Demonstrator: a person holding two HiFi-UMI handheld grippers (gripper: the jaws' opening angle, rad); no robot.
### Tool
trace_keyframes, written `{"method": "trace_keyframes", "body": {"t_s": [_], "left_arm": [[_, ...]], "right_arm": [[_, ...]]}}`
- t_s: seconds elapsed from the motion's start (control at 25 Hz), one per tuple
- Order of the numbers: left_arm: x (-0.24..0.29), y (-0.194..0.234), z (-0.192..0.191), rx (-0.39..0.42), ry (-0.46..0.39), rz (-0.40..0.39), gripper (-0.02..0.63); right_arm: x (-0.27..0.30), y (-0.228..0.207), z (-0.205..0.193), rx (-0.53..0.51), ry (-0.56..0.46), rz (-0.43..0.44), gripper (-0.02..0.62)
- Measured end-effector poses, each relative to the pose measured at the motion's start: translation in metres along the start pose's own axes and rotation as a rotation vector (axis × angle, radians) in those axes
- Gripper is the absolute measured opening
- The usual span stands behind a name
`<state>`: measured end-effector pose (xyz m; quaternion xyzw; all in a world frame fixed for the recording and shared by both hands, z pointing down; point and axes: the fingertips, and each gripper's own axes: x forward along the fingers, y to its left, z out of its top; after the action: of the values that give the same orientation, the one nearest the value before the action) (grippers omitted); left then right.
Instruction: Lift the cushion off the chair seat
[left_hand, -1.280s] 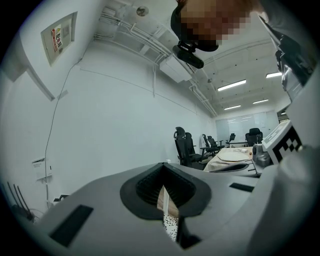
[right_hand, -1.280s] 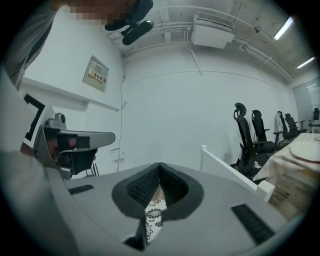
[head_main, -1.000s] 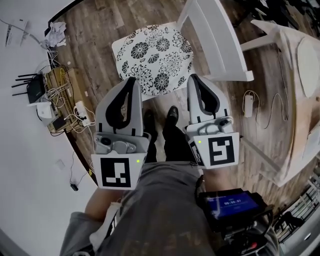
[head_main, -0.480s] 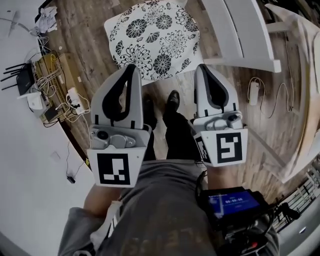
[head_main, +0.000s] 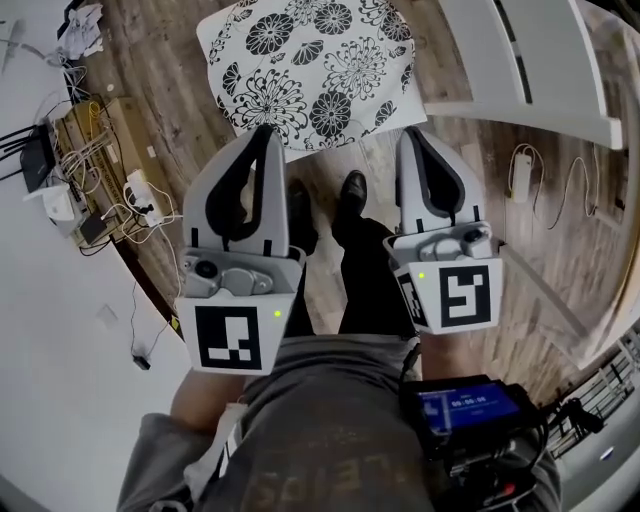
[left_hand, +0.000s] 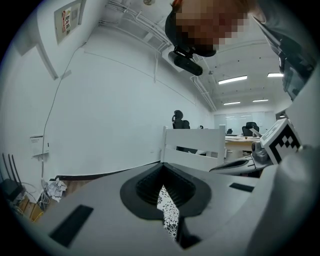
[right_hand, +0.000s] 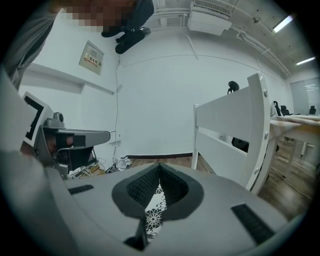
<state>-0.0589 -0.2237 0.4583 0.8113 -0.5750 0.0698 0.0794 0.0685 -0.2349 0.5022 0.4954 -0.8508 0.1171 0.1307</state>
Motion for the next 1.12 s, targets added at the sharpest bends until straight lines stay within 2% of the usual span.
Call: {"method": "trace_keyframes", "body": {"t_s": [0.52, 0.88, 1.12], "left_arm": [[0.014, -0.006, -0.075, 0.0, 0.0, -0.042, 0.006], [0.031, 0.003, -0.128, -0.006, -0.014, -0.028, 0.006], [0.04, 0.007, -0.151, -0.015, -0.013, -0.021, 0.006]], "right_arm": [[0.018, -0.005, -0.082, -0.003, 0.022, -0.021, 0.008], [0.048, -0.009, -0.146, -0.007, 0.042, -0.005, 0.008], [0.062, -0.011, -0.169, -0.012, 0.051, 0.012, 0.009]]}}
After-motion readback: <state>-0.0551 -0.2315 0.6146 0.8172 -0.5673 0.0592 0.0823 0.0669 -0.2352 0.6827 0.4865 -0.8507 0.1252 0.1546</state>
